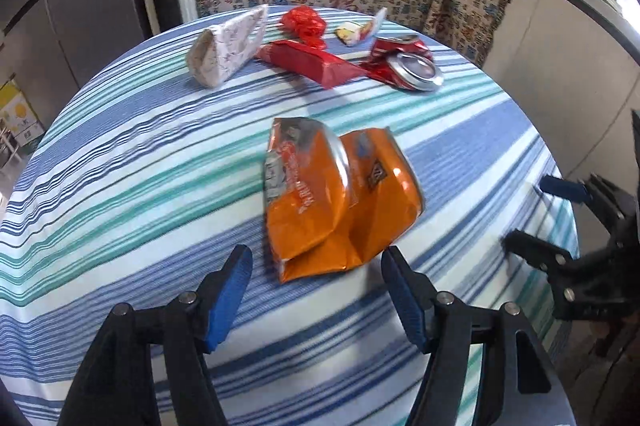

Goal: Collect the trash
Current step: 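Move both tools back over the table toward the remaining trash, then grasp the crushed orange can with the left tool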

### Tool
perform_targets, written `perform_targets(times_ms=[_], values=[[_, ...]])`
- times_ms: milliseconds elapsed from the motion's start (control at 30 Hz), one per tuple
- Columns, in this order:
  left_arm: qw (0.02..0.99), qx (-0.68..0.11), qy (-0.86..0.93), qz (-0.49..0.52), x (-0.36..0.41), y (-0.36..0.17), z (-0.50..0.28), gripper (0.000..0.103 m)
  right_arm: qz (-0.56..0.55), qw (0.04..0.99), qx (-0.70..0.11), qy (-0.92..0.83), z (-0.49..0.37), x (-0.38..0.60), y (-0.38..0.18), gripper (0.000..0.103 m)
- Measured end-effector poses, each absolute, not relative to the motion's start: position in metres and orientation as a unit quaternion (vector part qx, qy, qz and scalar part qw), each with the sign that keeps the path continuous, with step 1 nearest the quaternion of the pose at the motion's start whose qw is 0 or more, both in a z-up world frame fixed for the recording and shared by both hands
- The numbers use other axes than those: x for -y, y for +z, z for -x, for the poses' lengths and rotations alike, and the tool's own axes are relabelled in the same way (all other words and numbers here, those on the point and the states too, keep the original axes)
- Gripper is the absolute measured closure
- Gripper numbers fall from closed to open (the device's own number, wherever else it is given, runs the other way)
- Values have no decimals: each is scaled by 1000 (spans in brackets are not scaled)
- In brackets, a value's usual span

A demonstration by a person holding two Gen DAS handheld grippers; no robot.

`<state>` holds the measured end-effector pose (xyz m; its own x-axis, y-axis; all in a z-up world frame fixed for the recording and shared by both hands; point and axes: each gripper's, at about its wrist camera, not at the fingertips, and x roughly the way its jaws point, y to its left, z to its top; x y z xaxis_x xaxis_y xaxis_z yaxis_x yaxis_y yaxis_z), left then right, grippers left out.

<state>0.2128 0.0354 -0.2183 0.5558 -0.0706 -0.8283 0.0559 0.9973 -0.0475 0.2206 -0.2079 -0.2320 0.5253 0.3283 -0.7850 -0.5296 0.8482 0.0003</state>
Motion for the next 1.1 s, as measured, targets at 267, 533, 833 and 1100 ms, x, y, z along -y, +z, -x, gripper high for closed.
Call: perform_targets(times_ms=[267, 533, 833, 1100], values=[[878, -473, 59, 35, -107, -218, -211, 35, 118, 861, -421, 261, -218, 210, -233, 11], [893, -444, -43, 57, -63, -195, -190, 34, 116, 860, -420, 268, -220, 200, -234, 10], [898, -437, 19, 51, -32, -203, -242, 34, 116, 861, -415, 272, -217, 200, -235, 9], [882, -462, 63, 63, -102, -216, -223, 34, 119, 858, -415, 279, -216, 201, -236, 8]])
